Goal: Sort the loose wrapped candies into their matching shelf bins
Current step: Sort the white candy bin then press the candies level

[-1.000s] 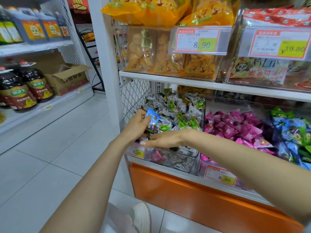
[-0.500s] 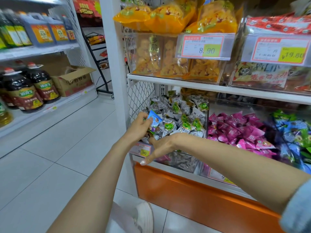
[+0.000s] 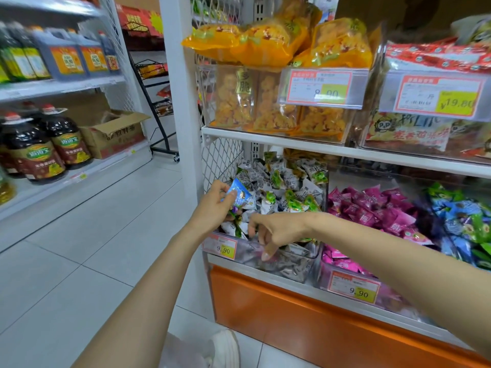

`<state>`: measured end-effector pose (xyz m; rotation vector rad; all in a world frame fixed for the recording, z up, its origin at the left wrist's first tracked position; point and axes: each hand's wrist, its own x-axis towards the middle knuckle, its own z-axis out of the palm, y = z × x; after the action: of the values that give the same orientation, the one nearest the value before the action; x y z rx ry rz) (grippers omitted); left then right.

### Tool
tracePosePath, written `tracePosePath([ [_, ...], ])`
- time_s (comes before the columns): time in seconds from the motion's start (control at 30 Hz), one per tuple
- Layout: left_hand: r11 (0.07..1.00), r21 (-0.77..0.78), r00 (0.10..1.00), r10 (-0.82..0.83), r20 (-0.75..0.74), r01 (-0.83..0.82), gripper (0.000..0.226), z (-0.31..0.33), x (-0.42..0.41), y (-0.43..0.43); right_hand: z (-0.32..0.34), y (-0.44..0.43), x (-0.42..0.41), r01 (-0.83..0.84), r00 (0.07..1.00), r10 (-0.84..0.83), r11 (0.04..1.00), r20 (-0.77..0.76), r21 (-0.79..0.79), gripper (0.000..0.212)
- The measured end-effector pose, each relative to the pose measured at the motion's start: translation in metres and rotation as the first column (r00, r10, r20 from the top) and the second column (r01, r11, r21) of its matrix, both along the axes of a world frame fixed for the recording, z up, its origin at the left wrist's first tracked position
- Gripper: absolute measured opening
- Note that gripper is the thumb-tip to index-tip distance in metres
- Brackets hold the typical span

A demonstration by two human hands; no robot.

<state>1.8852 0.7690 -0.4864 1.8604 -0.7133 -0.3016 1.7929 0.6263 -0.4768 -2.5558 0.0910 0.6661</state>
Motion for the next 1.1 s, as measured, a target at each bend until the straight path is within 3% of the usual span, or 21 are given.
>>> tracePosePath([
  [0.17, 0.999, -0.033, 1.000, 0.004, 0.002, -0.004, 0.007, 0.001, 0.003, -0.002, -0.005, 0.016, -0.002, -0.151, 0.982, 0.118, 0.960, -0.150, -0.237, 0.067],
  [0.33, 0.998, -0.063, 1.000, 0.005, 0.011, -0.004, 0.012, 0.000, 0.000, -0.004, -0.011, 0.026, 0.006, -0.290, 0.954, 0.212, 0.837, -0.213, -0.464, 0.088],
  [0.4, 0.998, -0.062, 1.000, 0.000, 0.003, 0.000, 0.011, -0.001, 0.001, -0.002, -0.004, 0.029, 0.007, -0.314, 0.946, 0.230, 0.830, -0.230, -0.461, 0.087],
  [0.53, 0.998, -0.060, 1.000, -0.004, 0.027, 0.006, 0.012, 0.001, 0.002, 0.002, 0.009, 0.022, 0.001, -0.224, 0.969, 0.173, 0.921, -0.178, -0.320, 0.075],
  [0.7, 0.999, -0.012, 0.999, -0.032, 0.043, 0.033, 0.008, 0.002, 0.003, 0.001, 0.012, -0.007, -0.008, 0.014, 0.997, -0.018, 0.998, 0.075, 0.056, 0.025],
  [0.8, 0.999, 0.001, 0.997, -0.042, 0.067, 0.042, 0.006, 0.001, 0.002, -0.002, 0.019, -0.016, -0.014, 0.120, 0.970, -0.175, 0.949, 0.168, 0.293, 0.014],
  [0.9, 0.998, 0.043, 0.994, -0.050, 0.097, 0.046, 0.008, 0.000, 0.002, -0.006, 0.024, -0.025, -0.018, 0.175, 0.912, -0.309, 0.888, 0.271, 0.425, 0.017],
  [1.0, 0.994, 0.092, 0.989, -0.074, 0.126, 0.062, 0.015, 0.001, -0.002, -0.011, 0.020, -0.035, -0.018, 0.191, 0.837, -0.442, 0.788, 0.322, 0.585, 0.022],
  [1.1, 0.991, 0.036, 0.990, -0.133, 0.048, 0.131, 0.027, 0.011, -0.016, -0.015, 0.015, -0.034, -0.016, 0.169, 0.792, -0.536, 0.654, 0.294, 0.737, 0.028],
])
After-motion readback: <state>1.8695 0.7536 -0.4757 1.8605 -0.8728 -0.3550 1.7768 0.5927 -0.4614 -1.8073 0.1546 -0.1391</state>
